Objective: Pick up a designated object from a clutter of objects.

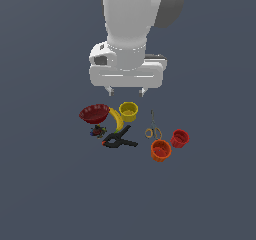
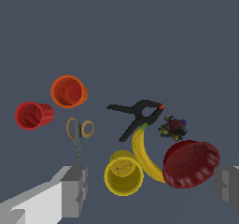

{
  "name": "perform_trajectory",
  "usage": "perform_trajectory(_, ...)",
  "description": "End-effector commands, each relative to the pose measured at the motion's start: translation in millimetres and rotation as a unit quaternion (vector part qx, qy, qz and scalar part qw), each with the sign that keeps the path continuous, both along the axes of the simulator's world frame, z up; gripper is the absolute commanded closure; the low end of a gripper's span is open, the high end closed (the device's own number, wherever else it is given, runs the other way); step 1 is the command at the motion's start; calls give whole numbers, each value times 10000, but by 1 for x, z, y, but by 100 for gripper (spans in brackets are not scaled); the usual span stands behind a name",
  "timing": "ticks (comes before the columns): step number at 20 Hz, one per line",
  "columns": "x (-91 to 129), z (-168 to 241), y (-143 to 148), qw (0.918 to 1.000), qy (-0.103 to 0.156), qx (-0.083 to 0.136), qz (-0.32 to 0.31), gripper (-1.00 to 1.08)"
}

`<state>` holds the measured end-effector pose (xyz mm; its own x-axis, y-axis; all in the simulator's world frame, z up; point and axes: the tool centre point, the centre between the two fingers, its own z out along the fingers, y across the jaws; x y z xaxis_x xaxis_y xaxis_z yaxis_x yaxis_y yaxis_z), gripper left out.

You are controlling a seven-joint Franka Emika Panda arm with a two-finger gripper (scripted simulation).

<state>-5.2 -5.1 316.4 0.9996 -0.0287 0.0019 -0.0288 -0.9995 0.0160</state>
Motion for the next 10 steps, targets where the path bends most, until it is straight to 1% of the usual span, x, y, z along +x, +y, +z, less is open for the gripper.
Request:
perform_trajectory(1, 0, 0, 0, 10000, 0, 0, 0, -20)
perform_trajectory(3, 0, 0, -2, 10000, -5, -7, -16, -20)
perform_trajectory(7, 0, 3, -16, 9999, -31, -44, -110, -20)
perform_trajectory(10, 0, 3, -17, 9999, -34, -49, -123, -20)
